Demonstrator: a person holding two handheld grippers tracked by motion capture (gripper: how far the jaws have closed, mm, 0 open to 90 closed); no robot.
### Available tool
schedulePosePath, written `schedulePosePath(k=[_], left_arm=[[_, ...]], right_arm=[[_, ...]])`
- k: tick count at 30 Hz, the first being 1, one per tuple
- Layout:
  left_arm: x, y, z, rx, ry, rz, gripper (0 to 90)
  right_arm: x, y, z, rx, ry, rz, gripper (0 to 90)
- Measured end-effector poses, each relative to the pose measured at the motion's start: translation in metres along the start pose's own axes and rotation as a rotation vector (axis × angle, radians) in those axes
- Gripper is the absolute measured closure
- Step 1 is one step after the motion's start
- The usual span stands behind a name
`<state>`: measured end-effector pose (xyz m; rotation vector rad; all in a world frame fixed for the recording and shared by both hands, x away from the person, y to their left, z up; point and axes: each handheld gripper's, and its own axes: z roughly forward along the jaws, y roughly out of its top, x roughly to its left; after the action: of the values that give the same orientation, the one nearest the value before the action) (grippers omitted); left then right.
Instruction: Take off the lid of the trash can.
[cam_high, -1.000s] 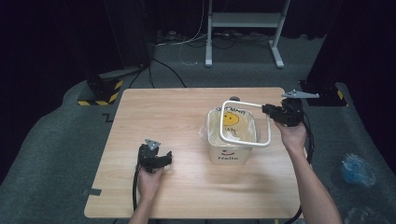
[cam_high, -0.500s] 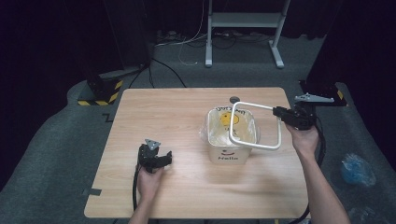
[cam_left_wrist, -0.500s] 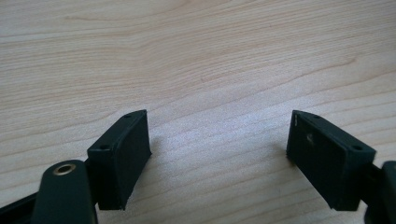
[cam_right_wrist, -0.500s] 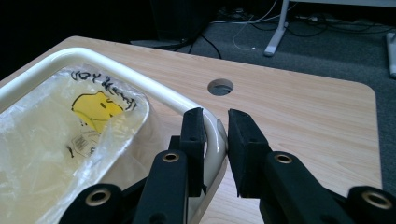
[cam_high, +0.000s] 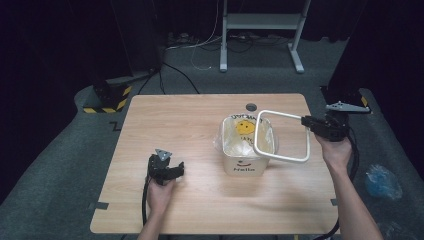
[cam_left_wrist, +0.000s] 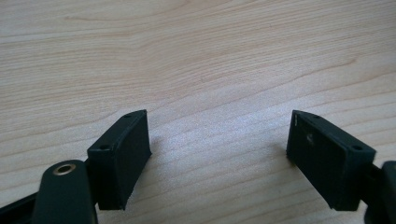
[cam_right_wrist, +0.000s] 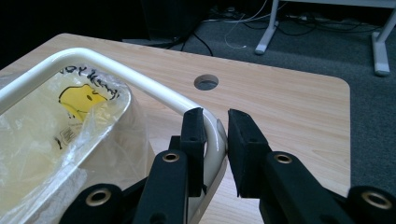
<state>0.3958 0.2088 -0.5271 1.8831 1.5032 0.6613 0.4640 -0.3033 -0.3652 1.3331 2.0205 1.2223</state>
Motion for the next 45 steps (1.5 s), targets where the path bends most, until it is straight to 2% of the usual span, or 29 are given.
schedulePosePath(k=[45], left_arm=[[0.000,0.000,0.000,0.000,0.000,0.000,21.5]], right_arm=[[-0.036,-0.030,-0.031,0.012,-0.051,0.047,77.1]])
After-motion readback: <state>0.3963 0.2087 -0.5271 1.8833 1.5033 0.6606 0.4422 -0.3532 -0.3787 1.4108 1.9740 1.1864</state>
